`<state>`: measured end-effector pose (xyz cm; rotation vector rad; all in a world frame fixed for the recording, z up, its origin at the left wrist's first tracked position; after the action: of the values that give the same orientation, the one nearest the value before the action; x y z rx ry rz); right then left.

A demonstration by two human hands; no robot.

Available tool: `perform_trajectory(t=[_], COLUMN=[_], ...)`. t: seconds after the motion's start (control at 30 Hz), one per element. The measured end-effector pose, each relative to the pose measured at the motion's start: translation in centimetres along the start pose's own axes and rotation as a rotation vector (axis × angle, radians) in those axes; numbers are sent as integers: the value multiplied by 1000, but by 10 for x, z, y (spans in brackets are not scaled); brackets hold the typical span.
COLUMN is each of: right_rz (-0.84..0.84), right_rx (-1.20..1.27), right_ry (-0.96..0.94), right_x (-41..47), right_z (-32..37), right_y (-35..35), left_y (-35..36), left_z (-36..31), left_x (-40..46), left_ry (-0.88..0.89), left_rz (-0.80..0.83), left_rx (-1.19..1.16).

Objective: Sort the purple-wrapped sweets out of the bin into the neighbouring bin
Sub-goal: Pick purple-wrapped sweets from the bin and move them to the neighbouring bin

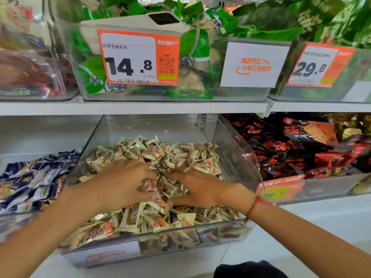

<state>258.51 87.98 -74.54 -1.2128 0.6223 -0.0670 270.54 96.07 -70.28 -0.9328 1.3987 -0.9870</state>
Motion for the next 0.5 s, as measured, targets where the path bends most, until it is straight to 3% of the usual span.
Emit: perform_trajectory(t=[0.23,0.5], right_rz=[-100,-203], right_rx=[190,394], right_ry=[4,119], right_x=[12,-15], right_z=[7,-27], right_y=[-14,-63], left_y=[2,-5], left_z=[-4,-8], left_x=[-4,20], left_ry=[95,60], left_rz=[82,-9], left_rx=[-8,67])
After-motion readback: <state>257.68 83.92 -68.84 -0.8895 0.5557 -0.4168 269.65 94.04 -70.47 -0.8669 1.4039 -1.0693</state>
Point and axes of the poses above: each hand's wrist, its own x-axis towards the middle knuckle, its own y-axis out of the palm, z = x × y, the point moved 6 cm from there along x, towards the middle knuckle, and after that the axes turned 15 degrees about z, right-handed, at the moved point
